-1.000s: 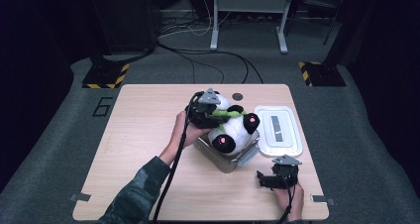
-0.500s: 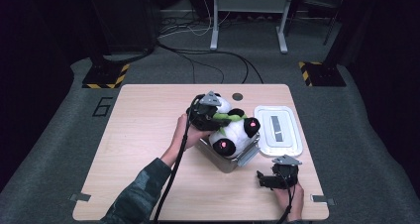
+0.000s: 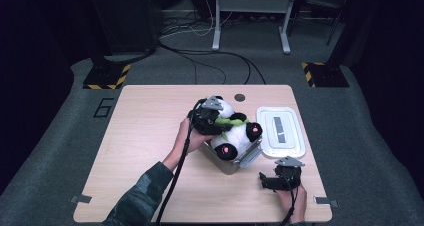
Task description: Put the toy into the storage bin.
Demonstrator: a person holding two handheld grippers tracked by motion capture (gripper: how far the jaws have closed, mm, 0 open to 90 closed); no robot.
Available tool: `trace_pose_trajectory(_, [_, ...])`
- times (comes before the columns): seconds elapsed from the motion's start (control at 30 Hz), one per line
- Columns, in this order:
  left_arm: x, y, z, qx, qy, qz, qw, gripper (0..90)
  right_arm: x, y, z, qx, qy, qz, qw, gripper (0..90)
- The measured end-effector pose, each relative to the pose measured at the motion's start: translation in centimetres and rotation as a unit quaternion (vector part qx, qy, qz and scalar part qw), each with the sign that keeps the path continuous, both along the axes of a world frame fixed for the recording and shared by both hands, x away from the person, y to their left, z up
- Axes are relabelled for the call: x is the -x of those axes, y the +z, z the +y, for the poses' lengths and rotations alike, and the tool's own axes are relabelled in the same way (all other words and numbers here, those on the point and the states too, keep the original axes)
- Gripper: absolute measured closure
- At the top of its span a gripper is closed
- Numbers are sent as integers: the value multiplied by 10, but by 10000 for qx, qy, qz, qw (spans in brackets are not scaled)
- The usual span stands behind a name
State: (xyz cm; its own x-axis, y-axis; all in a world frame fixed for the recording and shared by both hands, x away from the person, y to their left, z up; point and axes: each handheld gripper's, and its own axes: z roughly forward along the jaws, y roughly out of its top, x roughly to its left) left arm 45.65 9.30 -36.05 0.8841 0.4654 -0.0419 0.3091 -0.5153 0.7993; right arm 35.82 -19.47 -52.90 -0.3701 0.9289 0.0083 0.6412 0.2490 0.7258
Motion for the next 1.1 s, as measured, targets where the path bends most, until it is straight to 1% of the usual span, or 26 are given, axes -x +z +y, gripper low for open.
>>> trace_pose_trajectory(0.1, [1, -4, 0, -8, 12, 32, 10000, 740, 0, 0, 0, -1, 1, 0, 10000, 29])
trace_pose_trajectory(0.27, [1, -9, -2, -153, -5, -2, 9999, 738, 0, 0, 0, -4, -4, 6, 10000, 29])
trace_pose_trajectory(0.37, [1, -12, -3, -149, 16, 4, 9999, 735, 0, 0, 0, -1, 1, 3, 10000, 29])
trace_pose_trajectory(0.4, [1, -12, -3, -138, 14, 21, 9999, 731, 0, 0, 0, 1, 2, 1, 10000, 29])
trace_pose_trajectory(0.43, [1, -12, -3, -134, 10, -4, 9999, 731, 0, 0, 0, 1, 2, 1, 10000, 29])
trace_pose_trajectory(0.53, [1, -10, -3, -177, -18, -4, 9998, 710, 0, 0, 0, 1, 2, 2, 10000, 29])
trace_pose_trajectory(0.6, [2, -7, -2, -191, 9, -49, 9998, 652, 0, 0, 0, 1, 3, 1, 10000, 29])
trace_pose_trajectory(0.63, [2, -5, -1, -156, 48, -56, 9999, 621, 0, 0, 0, 0, 3, 2, 10000, 29])
trace_pose_trajectory(0.77, [2, 3, 5, -15, 283, -122, 9995, 453, 0, 0, 0, 0, 3, 1, 10000, 29])
trace_pose_trajectory(0.87, [0, 9, 9, 59, 459, -175, 9988, 330, 0, 0, 0, -1, 4, 2, 10000, 29])
trace_pose_trajectory(0.9, [0, 10, 10, 50, 535, -214, 9983, 297, 0, 0, 0, 0, 3, 1, 10000, 29])
trace_pose_trajectory(0.97, [-2, 11, 11, -37, 635, -261, 9976, 225, 0, 0, 0, -6, 4, 3, 10000, 29])
trace_pose_trajectory(1.0, [-3, 10, 11, -21, 676, -220, 9975, 202, 0, 0, 0, -6, 5, 4, 10000, 29])
trace_pose_trajectory(1.07, [-5, 9, 10, -43, 739, -202, 9971, 164, 0, 0, 0, -6, 5, 3, 10000, 29])
trace_pose_trajectory(1.1, [-6, 8, 11, -63, 717, -202, 9972, 156, 0, 0, 0, -6, 6, 3, 10000, 29])
